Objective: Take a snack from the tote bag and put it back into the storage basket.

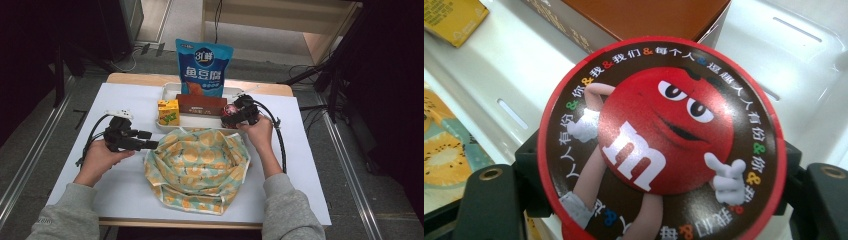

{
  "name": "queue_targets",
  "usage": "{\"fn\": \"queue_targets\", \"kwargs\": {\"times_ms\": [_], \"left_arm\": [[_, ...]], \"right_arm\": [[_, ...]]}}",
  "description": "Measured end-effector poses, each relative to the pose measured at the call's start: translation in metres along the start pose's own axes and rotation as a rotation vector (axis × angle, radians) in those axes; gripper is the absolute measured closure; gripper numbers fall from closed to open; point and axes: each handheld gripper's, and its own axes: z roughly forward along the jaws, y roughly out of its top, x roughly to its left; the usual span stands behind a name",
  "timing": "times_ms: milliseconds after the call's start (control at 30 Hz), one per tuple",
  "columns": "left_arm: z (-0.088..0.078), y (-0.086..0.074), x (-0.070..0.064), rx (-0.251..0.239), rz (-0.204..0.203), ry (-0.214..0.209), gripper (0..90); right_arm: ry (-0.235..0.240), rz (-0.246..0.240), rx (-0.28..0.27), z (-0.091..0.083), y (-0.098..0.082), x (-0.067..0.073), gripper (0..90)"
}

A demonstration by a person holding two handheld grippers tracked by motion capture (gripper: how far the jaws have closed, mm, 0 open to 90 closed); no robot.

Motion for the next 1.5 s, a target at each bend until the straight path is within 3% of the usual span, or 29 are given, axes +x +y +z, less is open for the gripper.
{"fn": "queue_targets", "kwargs": {"times_ms": [400,733,1300,1500], "left_arm": [[0.000,0.000,0.000,0.004,0.002,0.000,36.1],[0.000,0.000,0.000,0.003,0.003,0.003,36.0],[-0.001,0.000,0.000,0.002,0.005,0.004,36.0],[-0.001,0.000,0.000,-0.001,0.001,0.001,36.0]], "right_arm": [[-0.008,-0.046,0.003,0.001,-0.004,0.004,25.0],[0.033,-0.044,-0.011,-0.002,-0.002,0.006,19.4],[0.020,-0.027,-0.096,-0.041,0.003,0.009,23.2],[0.020,-0.008,-0.099,-0.049,-0.001,0.011,26.3]]}}
